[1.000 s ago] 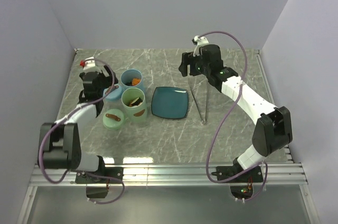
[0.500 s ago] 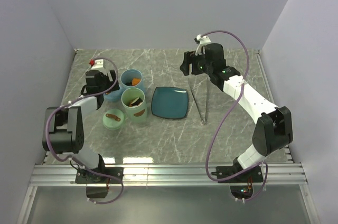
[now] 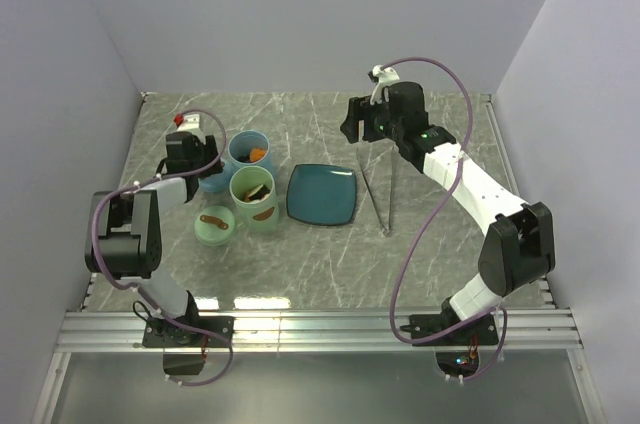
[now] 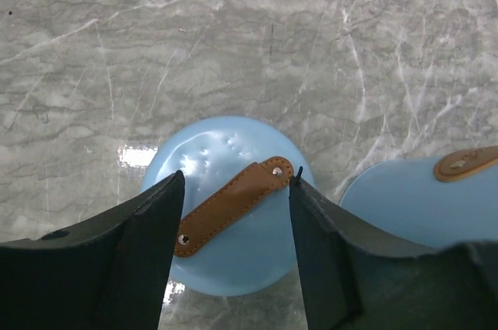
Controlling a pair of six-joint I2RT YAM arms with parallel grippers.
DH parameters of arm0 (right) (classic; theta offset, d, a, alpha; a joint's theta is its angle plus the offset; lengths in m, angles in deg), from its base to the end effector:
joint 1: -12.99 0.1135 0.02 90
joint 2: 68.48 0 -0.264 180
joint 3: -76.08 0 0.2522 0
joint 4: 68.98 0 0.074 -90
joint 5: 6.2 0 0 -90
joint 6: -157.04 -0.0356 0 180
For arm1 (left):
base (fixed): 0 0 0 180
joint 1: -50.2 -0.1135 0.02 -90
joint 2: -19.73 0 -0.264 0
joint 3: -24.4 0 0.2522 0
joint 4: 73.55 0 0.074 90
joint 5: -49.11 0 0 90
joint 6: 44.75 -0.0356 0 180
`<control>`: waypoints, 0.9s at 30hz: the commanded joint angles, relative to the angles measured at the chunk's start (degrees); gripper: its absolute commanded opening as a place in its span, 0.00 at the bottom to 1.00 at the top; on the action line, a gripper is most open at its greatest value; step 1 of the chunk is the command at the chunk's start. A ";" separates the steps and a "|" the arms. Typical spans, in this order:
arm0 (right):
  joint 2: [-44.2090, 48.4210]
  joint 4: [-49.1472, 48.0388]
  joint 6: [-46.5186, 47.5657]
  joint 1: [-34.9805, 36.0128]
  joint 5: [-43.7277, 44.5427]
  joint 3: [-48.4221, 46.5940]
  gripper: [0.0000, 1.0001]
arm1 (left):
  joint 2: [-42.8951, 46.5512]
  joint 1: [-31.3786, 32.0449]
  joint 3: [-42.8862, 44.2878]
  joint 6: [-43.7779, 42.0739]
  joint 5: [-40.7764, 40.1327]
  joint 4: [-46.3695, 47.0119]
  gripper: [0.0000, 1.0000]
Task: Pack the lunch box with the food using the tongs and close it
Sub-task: Pick up the lid of the lunch box with the left arm
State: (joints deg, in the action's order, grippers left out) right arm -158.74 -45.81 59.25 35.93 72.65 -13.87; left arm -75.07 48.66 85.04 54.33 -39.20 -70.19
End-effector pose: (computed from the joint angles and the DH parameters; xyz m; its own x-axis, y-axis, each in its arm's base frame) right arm 0.3411 0.1518 0.3327 -0.4375 -0.0408 -0.8983 -0.4910 0.8477 0.2007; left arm 0.3448 0.0082 0.1789 -0.5052 -0.1714 -0.8458 -0.0823 0.9852 -0.1505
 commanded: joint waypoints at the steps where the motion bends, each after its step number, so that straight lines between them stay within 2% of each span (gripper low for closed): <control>1: 2.37 -2.20 0.41 -0.35 -0.97 -0.55 0.79 | -1.52 -0.22 2.52 -0.21 -1.52 0.36 0.62; 4: 2.46 -2.20 0.50 -0.35 -1.06 -0.46 0.79 | -2.23 -0.13 3.14 -0.03 -1.52 -0.16 0.60; 9: 2.72 -2.03 0.50 -0.26 -0.97 -0.20 0.79 | -3.37 -0.13 4.19 0.23 -1.52 -1.83 0.62; 12: 2.72 -2.03 0.50 -0.44 -0.97 -0.20 0.79 | -3.89 -0.13 4.72 0.58 -1.52 -2.70 0.59; 15: 2.63 -2.03 0.50 -0.35 -0.88 -0.28 0.79 | -4.33 -0.13 5.07 1.02 -3.80 -2.97 0.46; 16: 2.63 -2.03 0.58 -0.35 -0.88 -0.28 0.79 | -4.51 -0.13 5.16 1.03 -4.41 -3.15 0.38; 18: 2.81 -2.03 0.59 -0.35 -0.80 -0.11 0.79 | -4.60 -0.13 5.42 1.37 -5.38 -3.50 0.29; 19: 2.72 -2.03 0.58 -0.44 -0.80 -0.11 0.79 | -4.51 -0.04 5.51 1.64 -6.34 -3.76 0.21; 22: 2.89 -2.11 0.67 -0.35 -0.62 0.07 0.79 | -3.64 -0.13 5.25 2.34 -8.72 -4.03 0.12; 27: 2.63 -2.29 0.58 -0.26 -0.01 0.42 0.79 | 2.32 1.01 2.62 3.57 -16.35 -2.63 0.04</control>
State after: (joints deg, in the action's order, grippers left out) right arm -158.41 -45.81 59.27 35.93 72.19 -13.32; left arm -78.74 48.83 88.45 56.82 -48.99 -74.43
